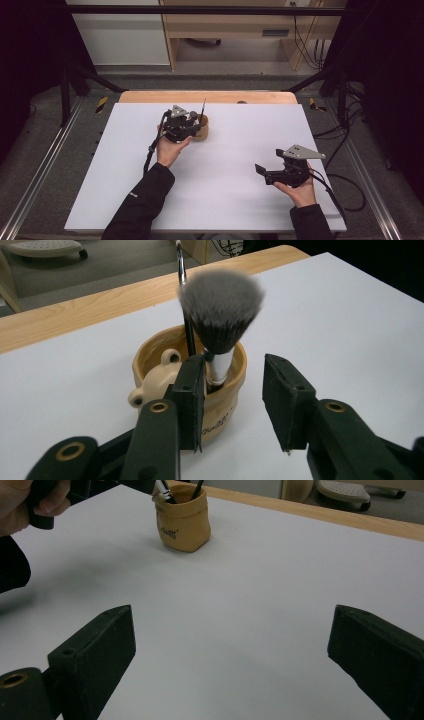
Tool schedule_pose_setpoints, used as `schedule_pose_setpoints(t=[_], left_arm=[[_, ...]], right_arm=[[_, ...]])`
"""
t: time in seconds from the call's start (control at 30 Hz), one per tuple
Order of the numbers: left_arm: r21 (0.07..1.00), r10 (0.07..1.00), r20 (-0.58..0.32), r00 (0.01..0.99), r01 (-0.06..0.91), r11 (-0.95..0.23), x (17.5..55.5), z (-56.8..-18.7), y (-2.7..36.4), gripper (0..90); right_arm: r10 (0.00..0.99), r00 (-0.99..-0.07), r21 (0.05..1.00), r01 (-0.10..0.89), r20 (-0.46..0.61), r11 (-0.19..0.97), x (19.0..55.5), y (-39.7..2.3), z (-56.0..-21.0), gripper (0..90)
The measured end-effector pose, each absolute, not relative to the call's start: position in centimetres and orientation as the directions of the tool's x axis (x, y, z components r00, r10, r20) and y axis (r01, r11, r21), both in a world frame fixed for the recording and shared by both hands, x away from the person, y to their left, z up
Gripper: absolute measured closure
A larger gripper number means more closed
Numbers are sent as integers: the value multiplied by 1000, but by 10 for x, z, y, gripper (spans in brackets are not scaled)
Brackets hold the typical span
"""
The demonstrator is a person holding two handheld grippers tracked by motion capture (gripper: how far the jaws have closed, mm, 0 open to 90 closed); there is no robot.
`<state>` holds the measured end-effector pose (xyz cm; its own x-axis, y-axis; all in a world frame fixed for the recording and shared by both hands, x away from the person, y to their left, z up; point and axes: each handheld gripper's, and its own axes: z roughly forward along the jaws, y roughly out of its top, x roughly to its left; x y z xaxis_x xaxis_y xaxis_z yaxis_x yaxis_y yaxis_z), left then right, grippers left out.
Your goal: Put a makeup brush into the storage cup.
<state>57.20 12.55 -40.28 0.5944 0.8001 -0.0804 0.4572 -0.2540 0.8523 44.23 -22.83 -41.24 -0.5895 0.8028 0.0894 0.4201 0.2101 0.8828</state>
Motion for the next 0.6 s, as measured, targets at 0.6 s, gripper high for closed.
schedule_pose_setpoints(t=[0.6], left_arm=[[879,768,-94,634,415,-235,532,-403,159,458]], right_arm=[[794,-601,894,400,90,201,439,-229,-411,54]])
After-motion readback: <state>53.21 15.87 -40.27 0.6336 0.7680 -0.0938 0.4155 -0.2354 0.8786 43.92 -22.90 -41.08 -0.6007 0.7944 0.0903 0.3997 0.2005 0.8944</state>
